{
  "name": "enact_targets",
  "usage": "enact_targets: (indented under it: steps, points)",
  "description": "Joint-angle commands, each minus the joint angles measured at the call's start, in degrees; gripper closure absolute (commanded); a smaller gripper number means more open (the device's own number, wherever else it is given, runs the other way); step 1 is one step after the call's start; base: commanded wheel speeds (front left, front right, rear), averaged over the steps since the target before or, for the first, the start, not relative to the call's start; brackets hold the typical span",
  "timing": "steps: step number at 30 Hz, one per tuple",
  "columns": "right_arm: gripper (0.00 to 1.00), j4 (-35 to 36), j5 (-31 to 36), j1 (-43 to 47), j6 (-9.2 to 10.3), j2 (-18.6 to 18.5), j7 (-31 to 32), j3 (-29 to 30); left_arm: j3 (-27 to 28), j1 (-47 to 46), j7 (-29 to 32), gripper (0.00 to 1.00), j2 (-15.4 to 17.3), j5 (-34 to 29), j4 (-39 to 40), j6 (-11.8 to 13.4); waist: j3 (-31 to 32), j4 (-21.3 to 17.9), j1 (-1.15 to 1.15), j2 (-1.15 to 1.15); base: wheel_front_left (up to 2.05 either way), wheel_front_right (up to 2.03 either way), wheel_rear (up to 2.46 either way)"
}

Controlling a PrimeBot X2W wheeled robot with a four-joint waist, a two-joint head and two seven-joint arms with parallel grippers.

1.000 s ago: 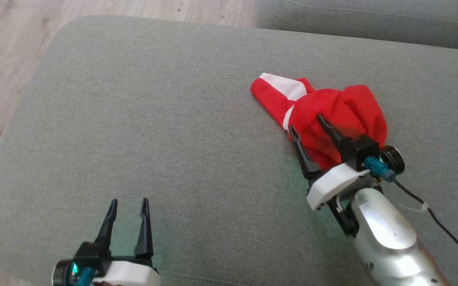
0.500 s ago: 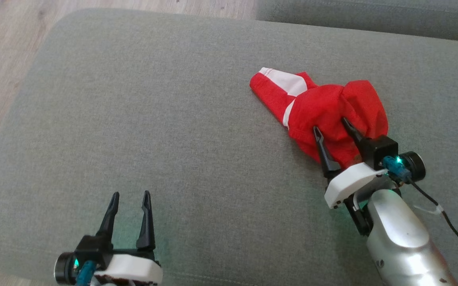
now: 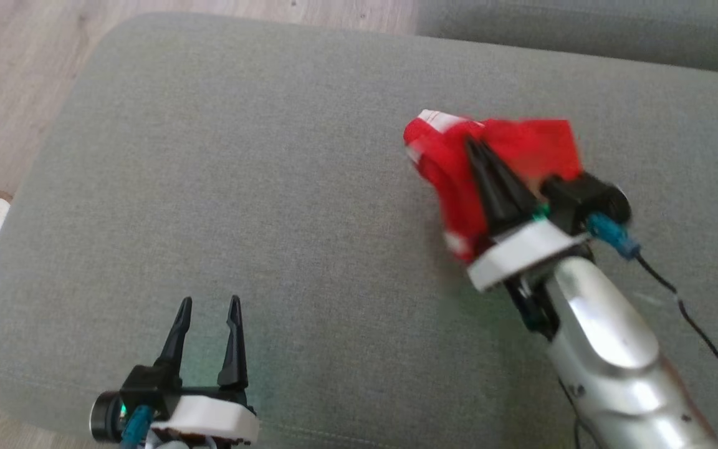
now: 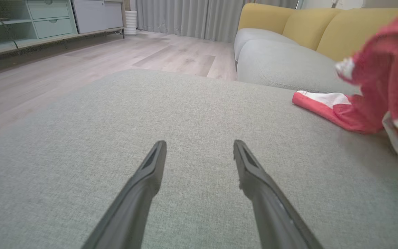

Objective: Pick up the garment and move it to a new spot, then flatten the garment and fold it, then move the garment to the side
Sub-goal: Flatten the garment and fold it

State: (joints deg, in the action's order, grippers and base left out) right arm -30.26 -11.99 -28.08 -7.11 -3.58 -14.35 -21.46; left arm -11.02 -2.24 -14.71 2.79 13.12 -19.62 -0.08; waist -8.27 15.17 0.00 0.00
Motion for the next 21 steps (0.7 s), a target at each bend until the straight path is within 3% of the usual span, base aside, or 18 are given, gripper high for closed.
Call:
enact_targets:
  steps: [1,5,10,15,20,21]
  points:
    - [1.0,5.2,-2.9,-5.0,-0.37,0.7,-0.6,-4.2,1.5,-0.9,-0.3,0.0,0.1,0.1,1.5,-0.3,1.1,0.6,0.0,0.0,0.0,0.0,0.0]
    - [1.0,12.0,-10.9,-10.0,-0.37,0.7,-0.6,-11.5,0.6,-0.6,-0.3,0.0,0.1,0.0,1.4,-0.5,2.7,2.0,0.0,0.0,0.0,0.0,0.0]
    - [1.0,17.9,-19.8,-12.9,-0.37,0.7,-0.6,-13.0,0.8,1.0,-0.3,0.0,0.1,-0.2,1.2,-0.4,4.5,2.7,0.0,0.0,0.0,0.0,0.0]
    - [1.0,12.5,-18.7,-9.7,-0.37,0.7,-0.6,-10.1,2.2,2.1,-0.3,0.0,0.1,-0.3,1.5,-0.4,4.2,1.2,0.0,0.0,0.0,0.0,0.0]
    - [1.0,-1.0,-10.9,-2.0,-0.37,-0.3,-0.6,1.8,2.0,1.7,-0.3,0.0,0.1,-0.1,1.6,-0.9,2.6,-0.8,0.0,0.0,0.0,0.0,0.0]
    - [0.38,-4.2,-9.4,-0.5,-0.37,-1.1,-0.6,5.0,1.8,1.5,-0.3,0.0,0.1,0.0,1.7,-1.0,2.3,-1.1,0.0,0.0,0.0,0.0,0.0]
